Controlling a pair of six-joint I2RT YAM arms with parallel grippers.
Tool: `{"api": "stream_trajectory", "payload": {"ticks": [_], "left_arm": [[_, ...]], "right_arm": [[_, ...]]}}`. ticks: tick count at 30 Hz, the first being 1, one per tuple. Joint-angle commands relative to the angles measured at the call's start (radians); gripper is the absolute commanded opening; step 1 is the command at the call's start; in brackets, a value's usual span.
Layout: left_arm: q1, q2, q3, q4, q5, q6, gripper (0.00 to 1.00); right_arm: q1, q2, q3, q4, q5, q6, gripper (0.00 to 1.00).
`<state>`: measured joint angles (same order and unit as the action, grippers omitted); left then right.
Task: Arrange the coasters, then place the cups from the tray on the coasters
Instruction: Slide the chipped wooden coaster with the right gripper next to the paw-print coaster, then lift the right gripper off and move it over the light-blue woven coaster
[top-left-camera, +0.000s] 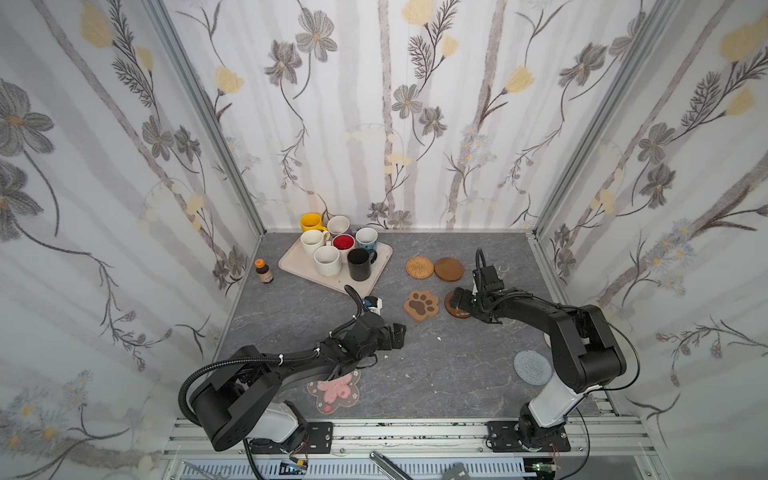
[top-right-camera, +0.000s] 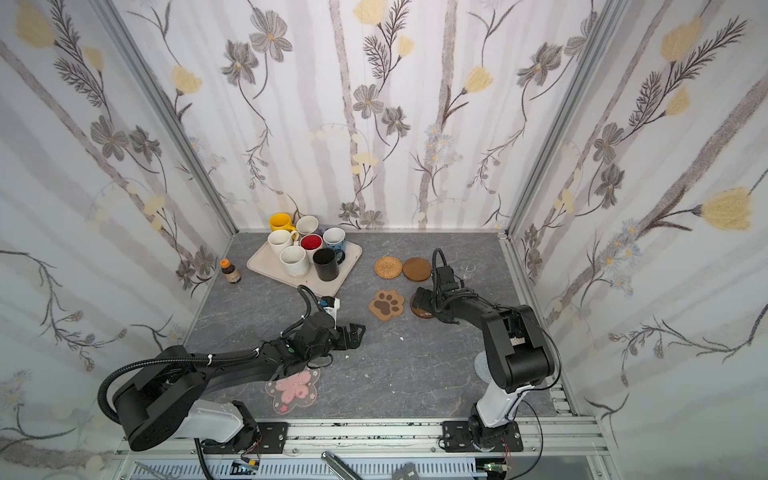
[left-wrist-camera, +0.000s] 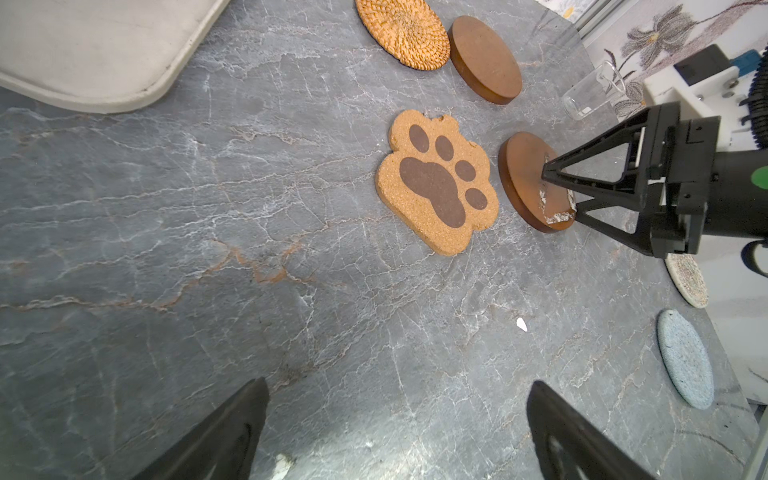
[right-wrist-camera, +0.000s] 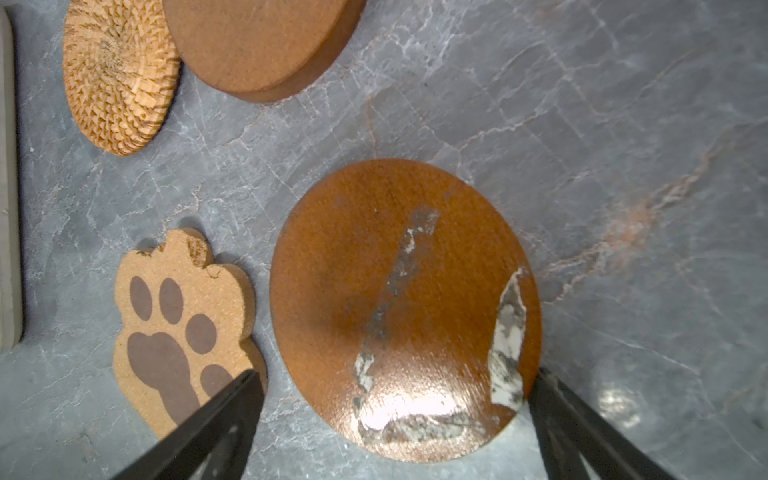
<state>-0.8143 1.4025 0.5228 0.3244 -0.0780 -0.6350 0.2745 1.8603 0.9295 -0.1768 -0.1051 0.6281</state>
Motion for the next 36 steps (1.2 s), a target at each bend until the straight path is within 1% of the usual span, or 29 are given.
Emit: {"api": "stream_trajectory", "payload": {"ticks": [1,8,11,15,19,23,24,29,34,36], "left_arm": [[0.002,0.006,0.008,0.013,-0.003,0.002,1.0],[0.011,0.032,0.022,0.013,0.011,0.009,1.0],[0.013,0.042,0.034,0.013,0.025,0.014,1.0],[0.012,0.054,0.058,0.013,0.035,0.027,1.0],[0.002,0.086,0.09,0.013,0.029,0.035,1.0],[-0.027,0.129,0.128,0.016,0.026,0.036,1.0],[-0.036,0.137,0.136,0.017,0.024,0.035,1.0],[-0.063,0.166,0.149,0.037,0.026,0.029,1.0],[-0.084,0.173,0.143,0.057,0.03,0.023,1.0],[-0.086,0.171,0.136,0.063,0.03,0.02,1.0]], "right_arm": [[0.0,0.013,0.015,0.06,-0.032,0.025,1.0],[0.0,0.03,0.04,0.073,-0.043,0.039,0.99],[0.0,0.013,0.04,0.062,-0.029,0.035,0.99],[-0.006,-0.062,0.019,0.021,0.018,0.011,1.0],[-0.035,-0.177,-0.062,-0.022,0.046,-0.001,1.0],[-0.098,-0.319,-0.168,-0.085,0.077,-0.009,1.0],[-0.119,-0.354,-0.221,-0.099,0.091,-0.009,1.0],[-0.226,-0.513,-0.343,-0.166,0.132,0.003,1.0],[-0.343,-0.626,-0.42,-0.216,0.152,0.029,1.0],[-0.364,-0.646,-0.442,-0.229,0.166,0.055,1.0]]}}
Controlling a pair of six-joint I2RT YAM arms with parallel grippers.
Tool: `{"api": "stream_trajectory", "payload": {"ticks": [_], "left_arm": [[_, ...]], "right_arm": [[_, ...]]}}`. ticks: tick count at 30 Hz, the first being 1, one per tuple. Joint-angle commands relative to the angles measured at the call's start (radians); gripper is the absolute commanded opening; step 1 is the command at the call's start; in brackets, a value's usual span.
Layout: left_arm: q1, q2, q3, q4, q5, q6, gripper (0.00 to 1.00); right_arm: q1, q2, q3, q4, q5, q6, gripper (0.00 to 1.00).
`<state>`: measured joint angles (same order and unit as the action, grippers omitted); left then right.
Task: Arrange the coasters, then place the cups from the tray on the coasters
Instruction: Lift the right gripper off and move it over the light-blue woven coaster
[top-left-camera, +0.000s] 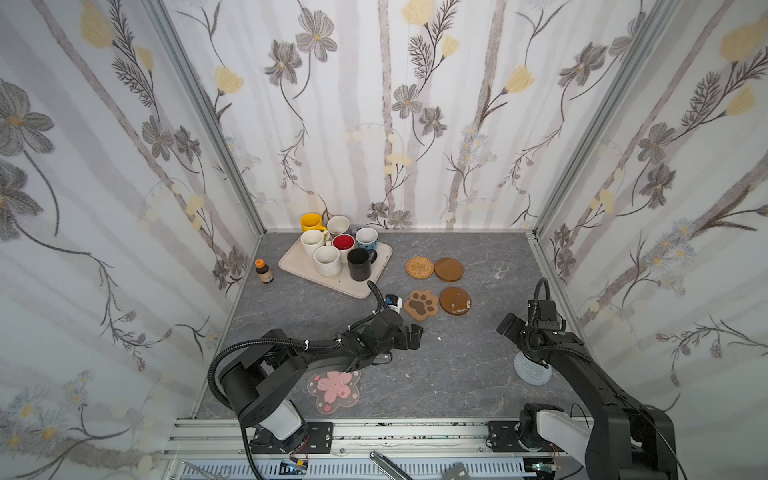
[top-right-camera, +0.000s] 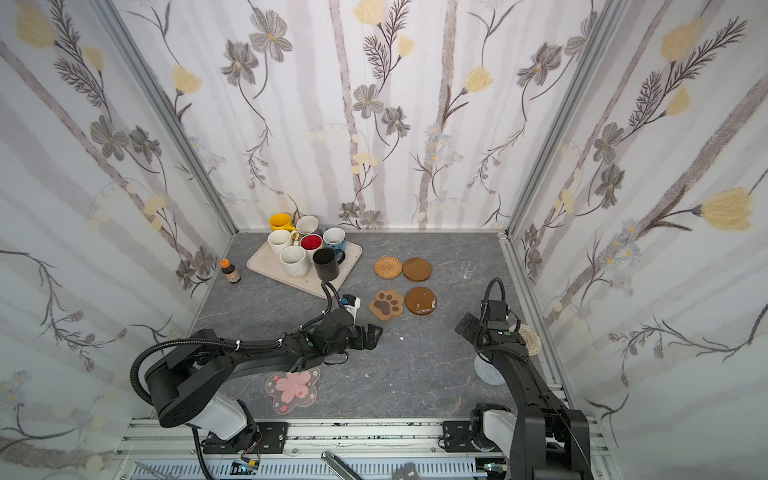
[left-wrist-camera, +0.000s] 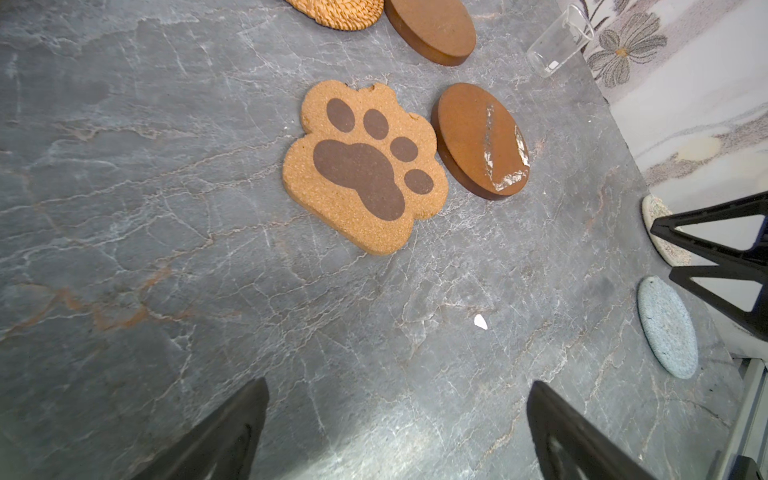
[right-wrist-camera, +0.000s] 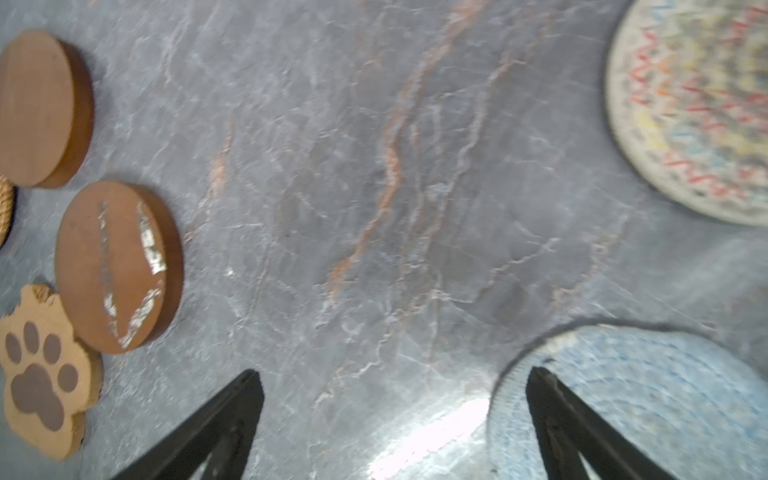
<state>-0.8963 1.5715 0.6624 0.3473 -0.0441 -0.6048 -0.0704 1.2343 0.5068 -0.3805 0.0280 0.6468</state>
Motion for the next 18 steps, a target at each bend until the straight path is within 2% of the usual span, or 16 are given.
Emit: {"api": "stream_trajectory", "payload": {"ticks": [1,8,18], "left_arm": [[-0.007,0.002,-0.009,0.043,-0.002,-0.011,1.0],[-0.009,-0.012,-0.037,0.052,0.0,-0.014,1.0],[-0.009,-0.022,-0.054,0.058,-0.005,-0.018,1.0]], "right_arm": [[-0.022,-0.025,-0.025,-0.035,0.054,0.057,1.0],[-0.034,0.011,-0.039,-0.086,0.171,0.148,1.0],[0.001,0.021,-0.068,0.002,0.003,0.074,1.0]]}}
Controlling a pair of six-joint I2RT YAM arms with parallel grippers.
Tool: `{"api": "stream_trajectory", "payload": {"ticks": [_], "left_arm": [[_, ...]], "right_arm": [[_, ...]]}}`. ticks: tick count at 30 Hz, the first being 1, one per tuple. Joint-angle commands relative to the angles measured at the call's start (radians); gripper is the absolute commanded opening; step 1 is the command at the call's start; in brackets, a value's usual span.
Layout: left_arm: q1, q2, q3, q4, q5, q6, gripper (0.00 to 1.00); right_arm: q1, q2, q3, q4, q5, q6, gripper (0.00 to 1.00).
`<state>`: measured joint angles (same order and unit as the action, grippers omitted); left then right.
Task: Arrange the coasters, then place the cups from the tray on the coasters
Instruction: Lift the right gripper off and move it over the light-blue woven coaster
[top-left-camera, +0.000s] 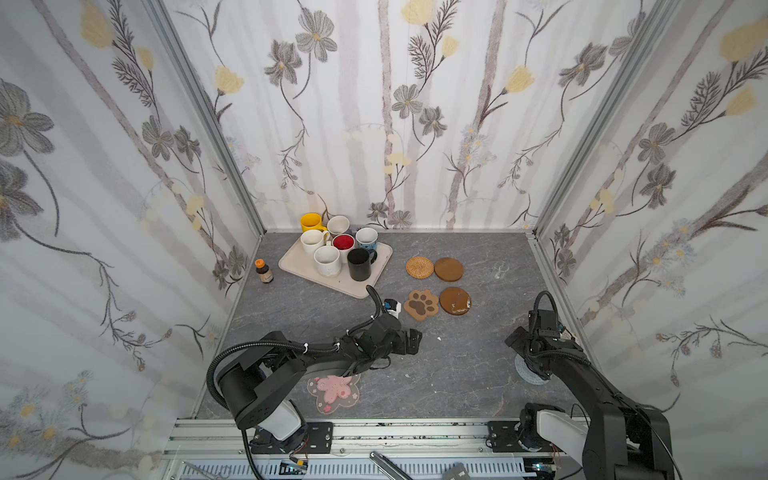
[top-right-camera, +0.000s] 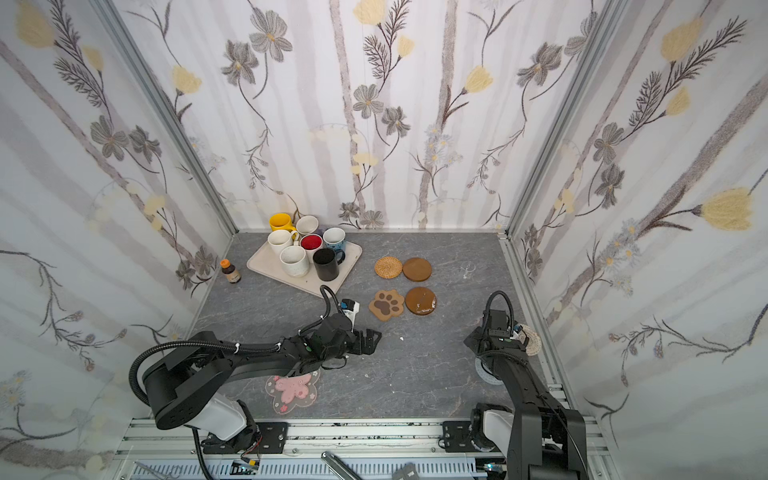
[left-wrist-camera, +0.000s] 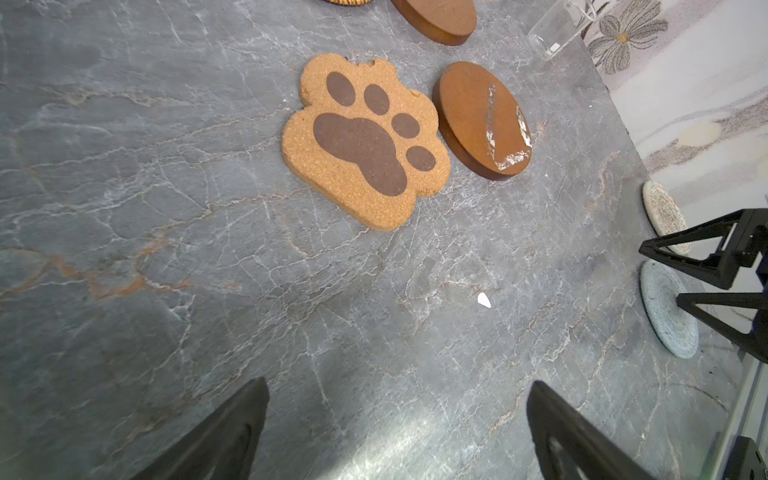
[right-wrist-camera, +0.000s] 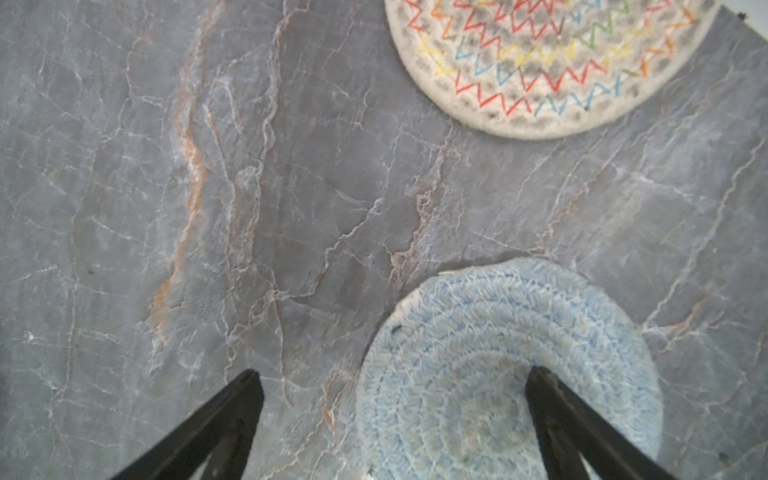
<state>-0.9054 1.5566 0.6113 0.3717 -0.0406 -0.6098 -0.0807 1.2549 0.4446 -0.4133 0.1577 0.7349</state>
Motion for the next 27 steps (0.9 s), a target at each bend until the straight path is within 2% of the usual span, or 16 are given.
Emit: {"api": "stream_trajectory", "payload": {"ticks": [1,7,15,27], "left_arm": [[0.0,-0.009,-0.002,0.033,-0.008,-0.013,1.0],[0.002,-0.014,-0.007,0.032,-0.013,-0.017,1.0],[0.024,-0.033,-0.031,0.032,0.004,-0.037,1.0],[0.101,-0.129,-0.136,0.032,0.036,-0.077,1.0]], "right_arm": [[0.02,0.001,-0.005,0.04,-0.139,-0.023,1.0],[0.095,0.017,-0.005,0.092,-0.213,-0.056,1.0],[0.22,0.05,0.026,0.168,-0.275,-0.042,1.0],[0.445,0.181,0.11,0.29,-0.29,0.05,1.0]]}}
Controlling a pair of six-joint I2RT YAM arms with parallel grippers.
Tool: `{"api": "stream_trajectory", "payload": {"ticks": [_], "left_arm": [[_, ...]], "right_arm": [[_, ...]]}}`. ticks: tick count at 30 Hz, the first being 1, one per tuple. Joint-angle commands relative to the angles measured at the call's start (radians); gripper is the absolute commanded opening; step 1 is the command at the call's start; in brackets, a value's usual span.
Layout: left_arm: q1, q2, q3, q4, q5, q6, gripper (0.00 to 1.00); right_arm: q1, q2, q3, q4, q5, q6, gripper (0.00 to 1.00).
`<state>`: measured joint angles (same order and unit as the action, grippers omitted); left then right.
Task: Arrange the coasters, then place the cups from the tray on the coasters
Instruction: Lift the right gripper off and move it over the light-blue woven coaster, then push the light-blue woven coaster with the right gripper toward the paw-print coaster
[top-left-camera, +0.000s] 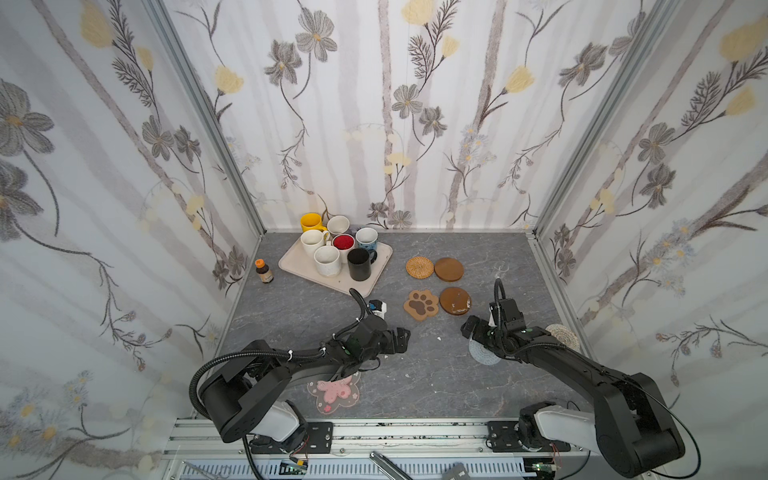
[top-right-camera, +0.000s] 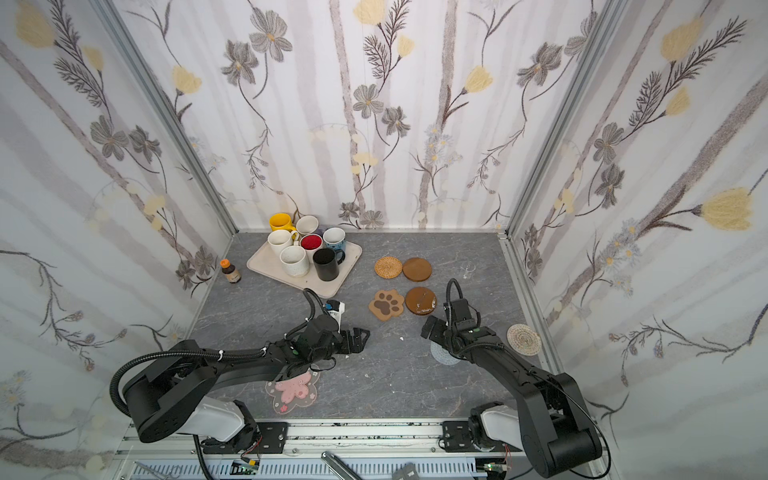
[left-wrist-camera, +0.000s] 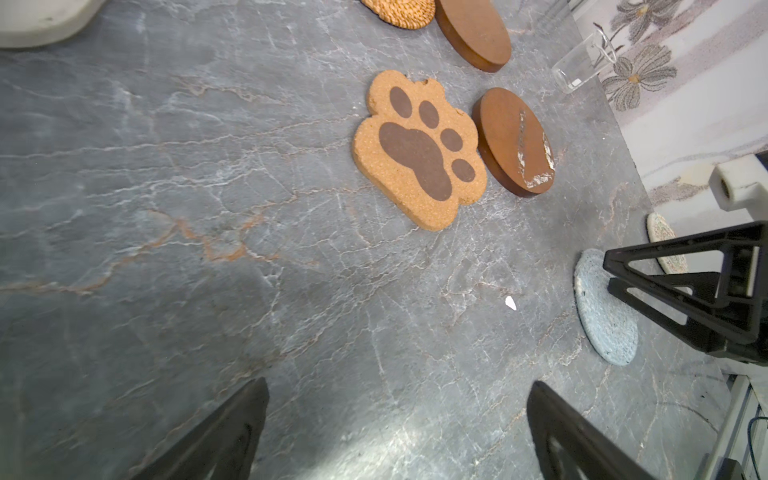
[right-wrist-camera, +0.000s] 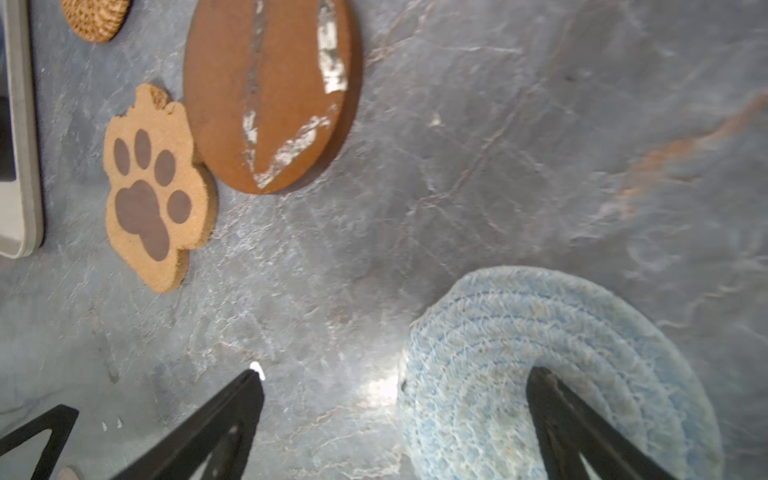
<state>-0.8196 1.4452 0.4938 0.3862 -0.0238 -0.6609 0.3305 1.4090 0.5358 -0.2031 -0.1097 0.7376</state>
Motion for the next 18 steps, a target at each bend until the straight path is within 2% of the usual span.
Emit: {"api": "stream_trajectory", "payload": {"ticks": [1,13,18], "left_arm": [[0.023,-0.029,-0.029,0.017,0.022,-0.029,1.0],[0.095,-0.157,-0.118,-0.022,0.033,-0.029,1.0],[0.11,-0.183,-0.134,-0.042,0.03,-0.023,1.0]], "right_arm": [[0.056,0.045,0.032,0.092,-0.023,0.055,1.0],[0.259,0.296,0.238,0.164,-0.044,0.118,1.0],[0.282,0.316,0.309,0.136,-0.033,0.115,1.0]]}}
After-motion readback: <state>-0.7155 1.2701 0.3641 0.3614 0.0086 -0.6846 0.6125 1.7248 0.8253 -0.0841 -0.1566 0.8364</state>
